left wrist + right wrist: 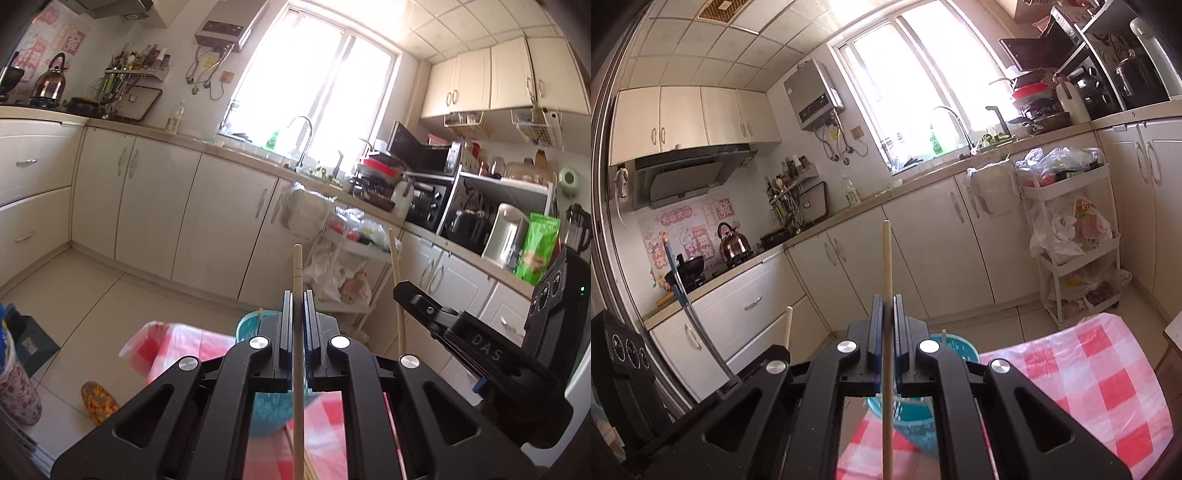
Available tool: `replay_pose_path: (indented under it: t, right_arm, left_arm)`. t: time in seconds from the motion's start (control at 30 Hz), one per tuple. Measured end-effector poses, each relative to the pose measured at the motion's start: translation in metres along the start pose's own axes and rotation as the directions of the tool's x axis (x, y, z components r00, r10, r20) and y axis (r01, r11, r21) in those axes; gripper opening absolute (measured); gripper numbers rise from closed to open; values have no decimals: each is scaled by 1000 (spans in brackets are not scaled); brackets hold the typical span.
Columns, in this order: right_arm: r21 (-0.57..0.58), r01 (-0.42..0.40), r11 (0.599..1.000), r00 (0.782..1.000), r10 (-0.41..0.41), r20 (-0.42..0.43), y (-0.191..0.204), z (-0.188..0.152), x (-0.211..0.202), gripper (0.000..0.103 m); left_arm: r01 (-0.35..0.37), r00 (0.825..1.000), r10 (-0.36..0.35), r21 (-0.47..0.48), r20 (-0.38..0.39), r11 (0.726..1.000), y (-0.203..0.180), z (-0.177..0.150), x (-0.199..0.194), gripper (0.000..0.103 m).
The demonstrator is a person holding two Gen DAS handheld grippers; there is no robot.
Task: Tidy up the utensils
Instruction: 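Lift the held sticks with both grippers over the teal basket, then open the right gripper while the left gripper opens, dropping both sticks into the basket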
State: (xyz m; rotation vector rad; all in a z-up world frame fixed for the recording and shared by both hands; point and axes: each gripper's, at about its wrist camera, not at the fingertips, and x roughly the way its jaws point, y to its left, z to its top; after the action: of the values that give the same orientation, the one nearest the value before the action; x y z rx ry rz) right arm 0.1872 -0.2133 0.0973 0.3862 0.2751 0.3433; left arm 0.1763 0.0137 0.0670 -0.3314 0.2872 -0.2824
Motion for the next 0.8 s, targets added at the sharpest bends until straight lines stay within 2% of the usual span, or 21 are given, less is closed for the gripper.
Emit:
replay_pose_path:
  t: [0.1,0.27,0.4,0.57,0.73,0.8]
  right_arm:
    - [8,16,1000,998,-17,67,-3,14,23,6]
    - [22,47,999,995,-49,90,-12,23,66,6]
    - [20,69,997,996,-70,60,-22,12,92,6]
    - [-5,101,995,994,-101,28,-30,-7,103,6]
    - [-14,112,994,993,-112,-24,-39,-25,109,7]
    - [-15,113,994,993,-113,-46,-41,-31,108,12]
  left_arm:
    - [-5,999,6,-11,41,1000,1,12,26,5]
    - [-13,996,19,-72,84,997,11,26,72,5]
    - [-32,995,42,-103,96,994,22,25,102,5]
    - [-54,993,68,-136,97,989,32,12,125,5]
    - [-76,994,84,-124,64,989,32,-7,134,5]
    - [-85,995,91,-116,47,990,33,-13,133,5]
